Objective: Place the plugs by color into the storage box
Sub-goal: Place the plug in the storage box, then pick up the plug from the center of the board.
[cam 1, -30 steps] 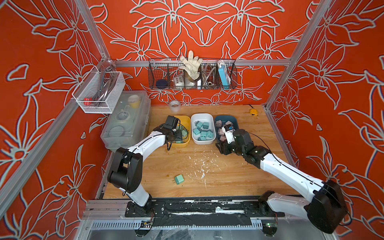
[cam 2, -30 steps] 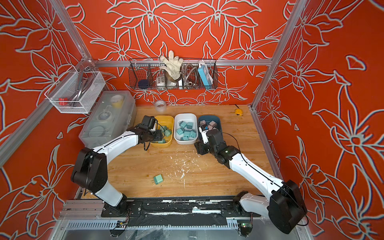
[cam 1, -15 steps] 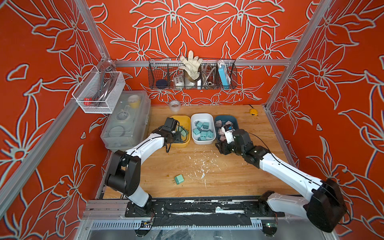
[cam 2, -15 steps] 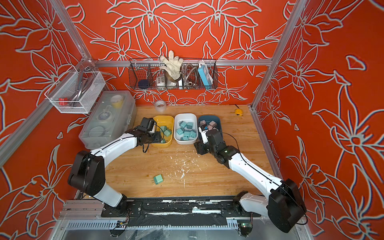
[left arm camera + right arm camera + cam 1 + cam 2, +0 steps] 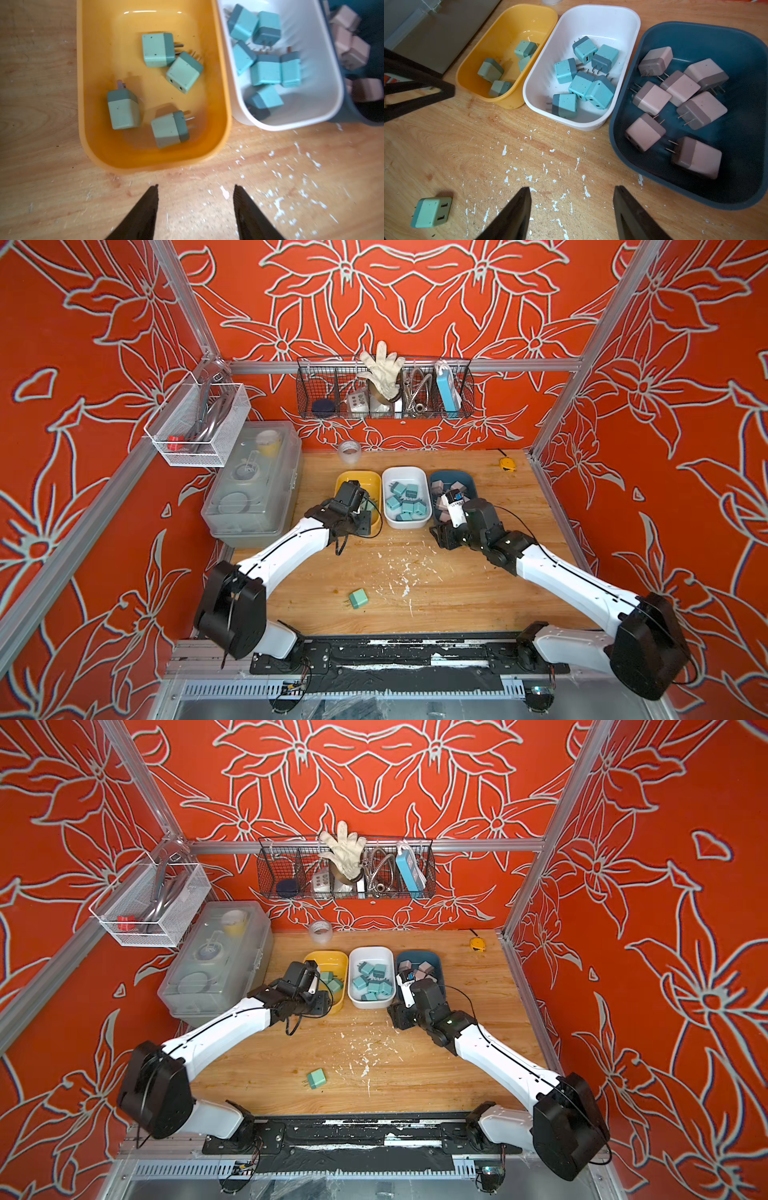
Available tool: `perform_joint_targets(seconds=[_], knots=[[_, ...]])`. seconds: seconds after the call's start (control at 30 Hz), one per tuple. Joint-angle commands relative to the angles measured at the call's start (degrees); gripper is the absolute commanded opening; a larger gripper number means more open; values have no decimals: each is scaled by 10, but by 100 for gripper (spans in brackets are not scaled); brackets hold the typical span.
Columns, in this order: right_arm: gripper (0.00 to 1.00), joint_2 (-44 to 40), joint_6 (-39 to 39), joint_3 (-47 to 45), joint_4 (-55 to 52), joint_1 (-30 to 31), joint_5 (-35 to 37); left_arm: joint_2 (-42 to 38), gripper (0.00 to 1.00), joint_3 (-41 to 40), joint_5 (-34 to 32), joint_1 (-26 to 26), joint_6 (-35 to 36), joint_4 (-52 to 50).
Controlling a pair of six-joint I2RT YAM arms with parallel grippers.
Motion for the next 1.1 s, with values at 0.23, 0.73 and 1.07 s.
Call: perform_joint_targets(seconds=[0.23, 0.73, 1.07], knots=[[68, -2, 7, 10, -22, 2, -17, -115, 58, -44, -28, -85, -18, -114], [67, -147, 60, -54, -108, 7, -28, -280, 58, -206, -17, -182, -153, -162], [67, -231, 88, -99, -156, 9, -46, -324, 58, -248, -35, -214, -207, -175]])
